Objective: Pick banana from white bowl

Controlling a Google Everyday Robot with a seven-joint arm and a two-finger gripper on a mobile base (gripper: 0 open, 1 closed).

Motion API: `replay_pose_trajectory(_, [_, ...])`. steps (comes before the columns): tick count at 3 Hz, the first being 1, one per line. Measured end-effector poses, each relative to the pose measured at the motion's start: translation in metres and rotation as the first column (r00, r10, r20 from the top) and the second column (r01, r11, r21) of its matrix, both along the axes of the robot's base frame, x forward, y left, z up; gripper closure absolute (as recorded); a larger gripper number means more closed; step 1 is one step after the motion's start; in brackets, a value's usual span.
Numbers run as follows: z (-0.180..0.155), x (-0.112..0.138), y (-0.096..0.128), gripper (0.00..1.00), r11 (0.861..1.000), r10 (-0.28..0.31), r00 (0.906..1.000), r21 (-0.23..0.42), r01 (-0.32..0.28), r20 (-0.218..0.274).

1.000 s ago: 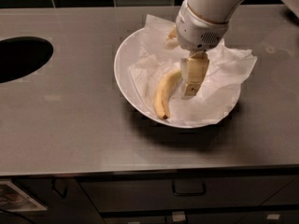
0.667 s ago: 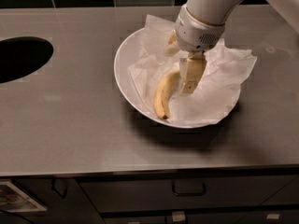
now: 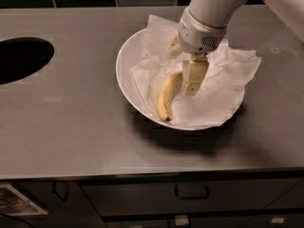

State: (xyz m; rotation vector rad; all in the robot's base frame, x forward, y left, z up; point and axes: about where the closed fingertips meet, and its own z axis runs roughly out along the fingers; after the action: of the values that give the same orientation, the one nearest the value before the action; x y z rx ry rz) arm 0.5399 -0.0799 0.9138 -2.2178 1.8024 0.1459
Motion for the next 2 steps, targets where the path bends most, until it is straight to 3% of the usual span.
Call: replay_pose_trajectory(2, [-0.025,0.011,0.007,0.23,0.999,0.035,0.9975,0.005,-0.035,-0.061])
